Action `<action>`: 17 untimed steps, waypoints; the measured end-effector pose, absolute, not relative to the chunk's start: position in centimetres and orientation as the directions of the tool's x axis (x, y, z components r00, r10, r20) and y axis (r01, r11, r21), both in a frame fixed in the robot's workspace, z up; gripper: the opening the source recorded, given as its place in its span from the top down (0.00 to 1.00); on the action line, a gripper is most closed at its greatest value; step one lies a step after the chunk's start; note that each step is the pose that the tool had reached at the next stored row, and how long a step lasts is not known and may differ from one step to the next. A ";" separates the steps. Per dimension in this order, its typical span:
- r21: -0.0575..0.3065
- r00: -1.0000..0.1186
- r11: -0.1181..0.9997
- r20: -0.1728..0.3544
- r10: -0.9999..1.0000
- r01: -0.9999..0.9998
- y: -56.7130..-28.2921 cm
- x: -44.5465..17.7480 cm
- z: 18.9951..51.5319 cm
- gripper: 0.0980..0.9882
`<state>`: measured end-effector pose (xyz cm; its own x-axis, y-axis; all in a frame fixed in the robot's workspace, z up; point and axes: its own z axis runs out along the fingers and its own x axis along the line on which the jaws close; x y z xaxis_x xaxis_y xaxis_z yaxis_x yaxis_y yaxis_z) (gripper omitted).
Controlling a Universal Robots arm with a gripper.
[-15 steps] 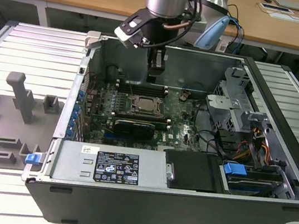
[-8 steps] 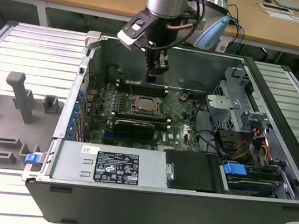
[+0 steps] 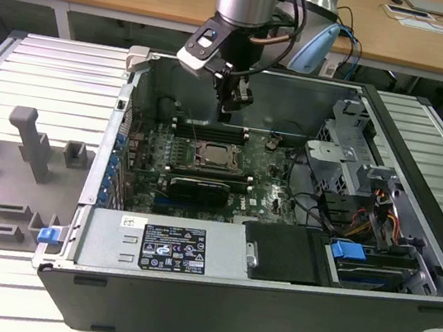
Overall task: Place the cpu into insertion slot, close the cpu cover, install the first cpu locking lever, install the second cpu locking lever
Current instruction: 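Install the first cpu locking lever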
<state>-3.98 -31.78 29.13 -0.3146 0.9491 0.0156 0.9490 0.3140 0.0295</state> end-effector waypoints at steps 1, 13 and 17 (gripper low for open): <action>0.029 -0.329 0.328 0.016 0.944 0.944 -31.8 -4.0 29.1 0.99; 0.030 -0.477 0.476 0.016 0.879 0.879 -31.8 -4.0 29.1 0.99; 0.030 -0.519 0.519 0.016 0.854 0.854 -31.8 -4.0 29.1 0.99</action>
